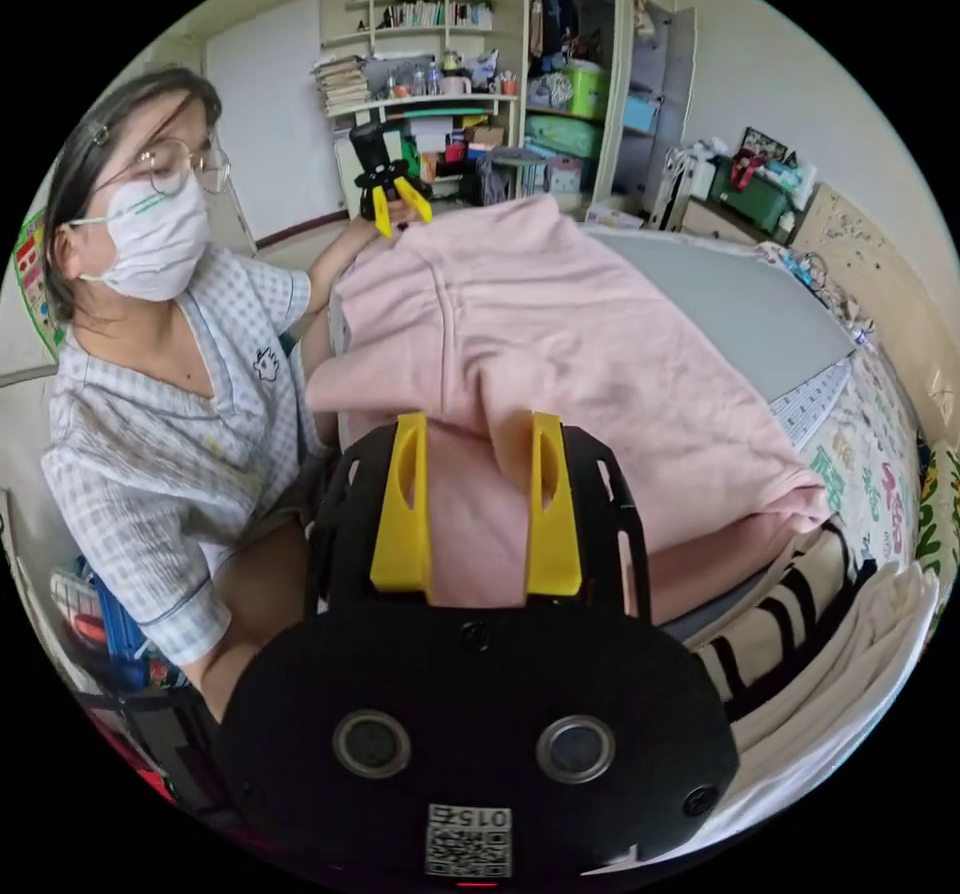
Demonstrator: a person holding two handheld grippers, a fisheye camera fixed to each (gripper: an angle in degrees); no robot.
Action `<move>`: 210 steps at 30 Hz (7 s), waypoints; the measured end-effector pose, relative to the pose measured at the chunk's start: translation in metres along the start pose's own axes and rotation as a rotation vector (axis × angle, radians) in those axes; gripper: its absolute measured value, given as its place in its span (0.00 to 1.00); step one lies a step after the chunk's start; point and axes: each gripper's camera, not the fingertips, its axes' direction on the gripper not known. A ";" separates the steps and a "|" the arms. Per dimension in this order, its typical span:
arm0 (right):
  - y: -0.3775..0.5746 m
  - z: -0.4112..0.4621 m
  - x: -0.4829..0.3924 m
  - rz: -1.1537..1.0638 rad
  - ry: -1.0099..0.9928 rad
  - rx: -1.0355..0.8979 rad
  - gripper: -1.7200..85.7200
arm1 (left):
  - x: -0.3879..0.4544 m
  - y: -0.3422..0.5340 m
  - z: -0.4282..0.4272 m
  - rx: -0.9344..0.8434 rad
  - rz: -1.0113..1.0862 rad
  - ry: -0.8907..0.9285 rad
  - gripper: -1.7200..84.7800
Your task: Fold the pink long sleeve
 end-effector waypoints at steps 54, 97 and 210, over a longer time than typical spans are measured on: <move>0.028 -0.028 -0.027 0.427 0.044 0.083 0.11 | 0.147 -0.174 -0.005 -0.148 -0.066 -0.111 0.13; -0.013 0.022 -0.095 0.138 0.059 0.059 0.05 | 0.112 0.113 -0.209 0.450 -0.747 -0.204 0.03; -0.206 -0.214 0.021 1.403 0.100 -0.622 0.02 | -0.158 0.055 0.087 -1.027 -1.430 -0.031 0.02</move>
